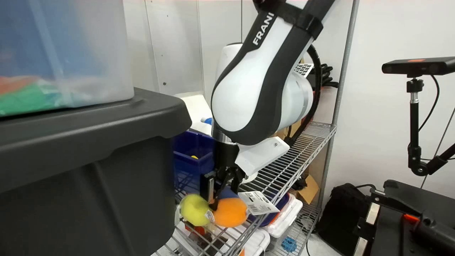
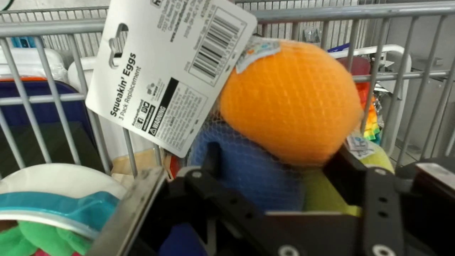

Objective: Pick the packet of squish balls and put it on the bin

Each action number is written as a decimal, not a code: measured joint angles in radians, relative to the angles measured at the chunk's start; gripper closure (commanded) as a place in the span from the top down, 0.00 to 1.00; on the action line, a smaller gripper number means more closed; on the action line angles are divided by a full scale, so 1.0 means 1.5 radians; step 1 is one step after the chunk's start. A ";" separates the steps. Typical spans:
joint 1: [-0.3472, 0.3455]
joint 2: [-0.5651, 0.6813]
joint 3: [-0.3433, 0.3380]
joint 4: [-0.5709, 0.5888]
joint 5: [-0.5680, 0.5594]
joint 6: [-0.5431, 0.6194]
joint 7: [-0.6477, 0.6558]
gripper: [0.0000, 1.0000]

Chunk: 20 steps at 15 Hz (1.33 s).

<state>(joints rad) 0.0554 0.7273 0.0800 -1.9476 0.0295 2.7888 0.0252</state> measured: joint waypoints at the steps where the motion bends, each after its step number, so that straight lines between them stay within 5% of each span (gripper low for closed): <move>1: 0.000 0.000 0.000 0.001 0.000 0.004 0.000 0.38; 7: 0.000 -0.002 -0.009 0.003 0.001 0.026 0.006 0.01; 20: -0.029 -0.132 -0.012 -0.106 0.004 0.027 0.010 0.02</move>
<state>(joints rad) 0.0123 0.5297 0.0617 -2.1068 0.0352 2.8292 0.0397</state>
